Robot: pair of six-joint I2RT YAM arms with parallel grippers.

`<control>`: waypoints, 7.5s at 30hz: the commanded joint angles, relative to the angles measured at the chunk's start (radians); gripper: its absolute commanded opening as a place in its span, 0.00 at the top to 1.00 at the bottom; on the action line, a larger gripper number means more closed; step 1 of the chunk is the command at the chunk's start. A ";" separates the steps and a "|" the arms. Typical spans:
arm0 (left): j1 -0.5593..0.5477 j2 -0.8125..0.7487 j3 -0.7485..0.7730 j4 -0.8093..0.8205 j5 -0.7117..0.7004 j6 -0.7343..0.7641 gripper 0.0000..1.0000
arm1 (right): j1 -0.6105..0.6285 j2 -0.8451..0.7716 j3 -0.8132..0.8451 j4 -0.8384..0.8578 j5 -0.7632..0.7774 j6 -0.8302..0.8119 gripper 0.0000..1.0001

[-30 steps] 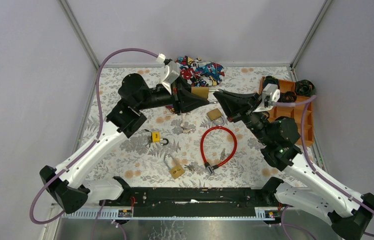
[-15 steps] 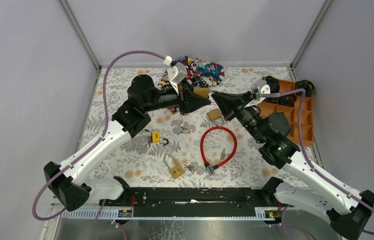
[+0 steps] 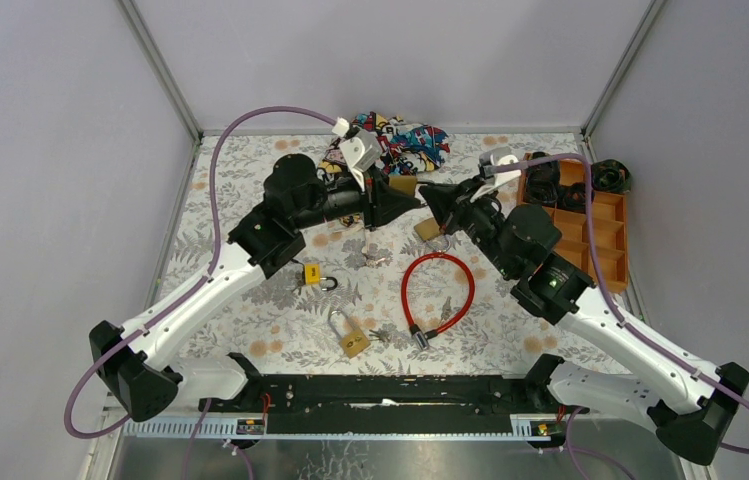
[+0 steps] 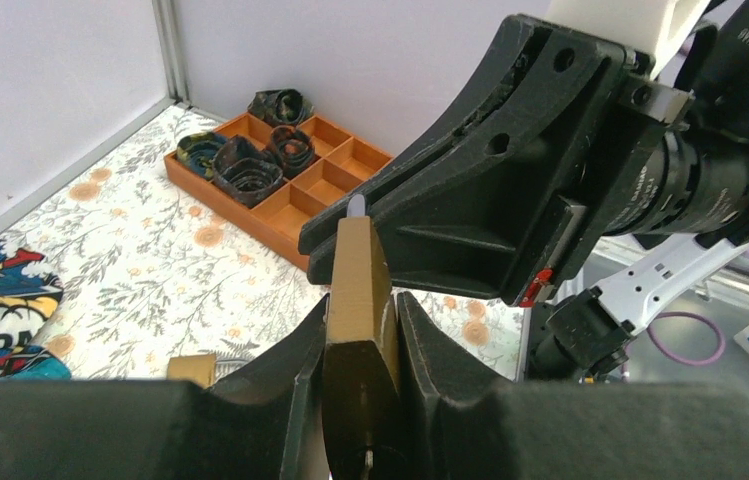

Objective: Lock with the key
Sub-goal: Lock the lock, then place the lock at the center of the board, then place the key at the center of the board.

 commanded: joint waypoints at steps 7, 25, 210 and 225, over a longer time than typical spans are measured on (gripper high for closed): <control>-0.176 0.094 -0.090 -0.005 0.034 0.351 1.00 | 0.271 0.097 0.152 0.002 -0.591 0.138 1.00; -0.211 0.003 -0.453 0.520 -0.046 -0.126 1.00 | 0.291 -0.066 0.110 0.274 -0.388 0.211 1.00; 0.848 -0.425 -0.809 -0.907 -0.011 1.836 0.58 | 0.187 1.314 0.705 -0.219 -0.904 0.661 0.87; 0.824 -0.416 -0.534 -0.700 0.374 1.002 0.01 | -0.007 0.974 0.882 -0.854 -0.522 0.090 0.00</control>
